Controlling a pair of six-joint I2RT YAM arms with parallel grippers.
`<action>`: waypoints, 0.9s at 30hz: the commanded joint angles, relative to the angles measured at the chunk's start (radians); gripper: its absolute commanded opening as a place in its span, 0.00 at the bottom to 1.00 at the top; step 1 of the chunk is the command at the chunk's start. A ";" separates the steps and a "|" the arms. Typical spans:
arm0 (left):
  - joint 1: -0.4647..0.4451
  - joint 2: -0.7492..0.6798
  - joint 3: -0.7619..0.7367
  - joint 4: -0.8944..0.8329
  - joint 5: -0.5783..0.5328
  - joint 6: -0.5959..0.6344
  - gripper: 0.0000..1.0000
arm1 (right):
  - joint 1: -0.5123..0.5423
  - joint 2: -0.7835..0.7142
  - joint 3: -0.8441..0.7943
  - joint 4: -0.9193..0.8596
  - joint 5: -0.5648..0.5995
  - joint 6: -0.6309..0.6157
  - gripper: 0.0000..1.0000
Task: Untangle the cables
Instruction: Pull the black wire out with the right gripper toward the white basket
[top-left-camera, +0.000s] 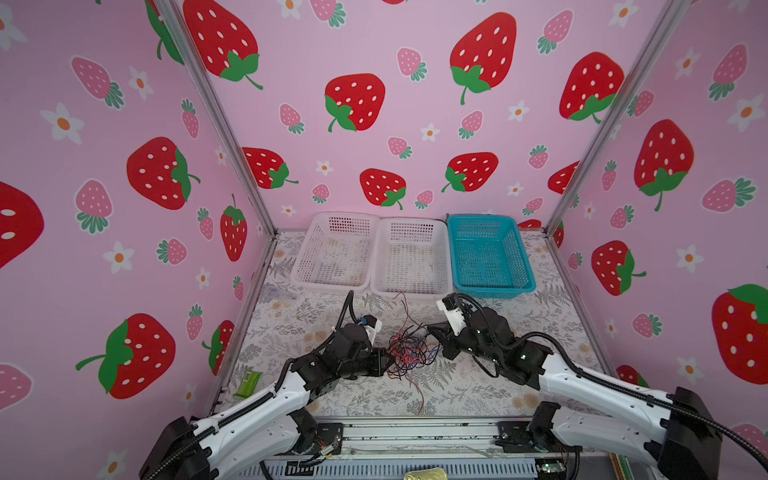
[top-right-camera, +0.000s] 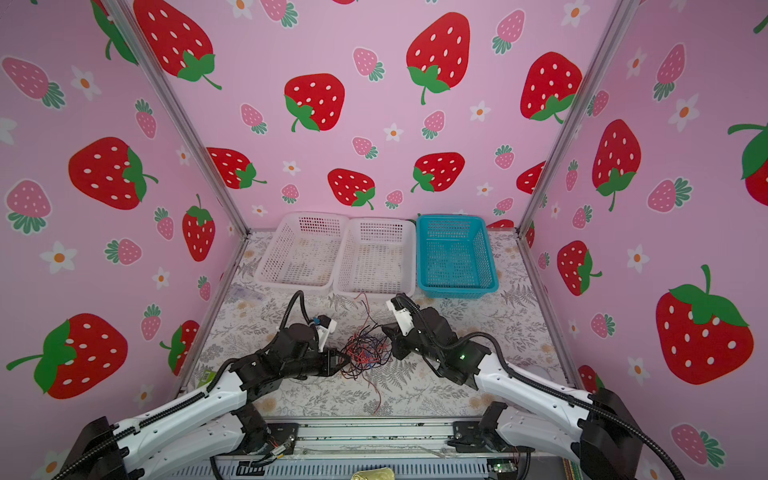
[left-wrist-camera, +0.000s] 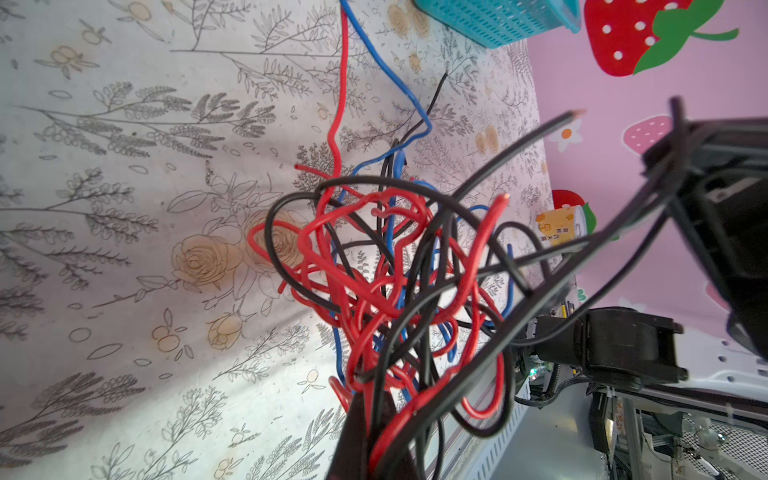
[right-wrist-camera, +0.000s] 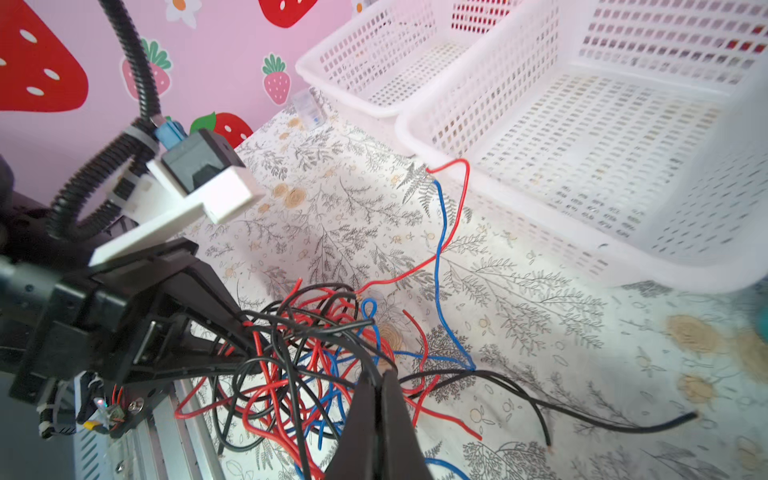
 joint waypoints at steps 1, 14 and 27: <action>0.005 0.015 -0.004 -0.041 -0.002 0.009 0.03 | -0.045 -0.061 0.102 -0.055 0.158 -0.023 0.00; 0.005 0.022 -0.038 -0.038 -0.019 0.016 0.41 | -0.056 -0.072 0.328 -0.147 0.070 -0.053 0.00; 0.006 0.014 -0.017 -0.036 -0.038 0.012 0.48 | -0.056 -0.027 0.633 -0.273 0.156 -0.144 0.00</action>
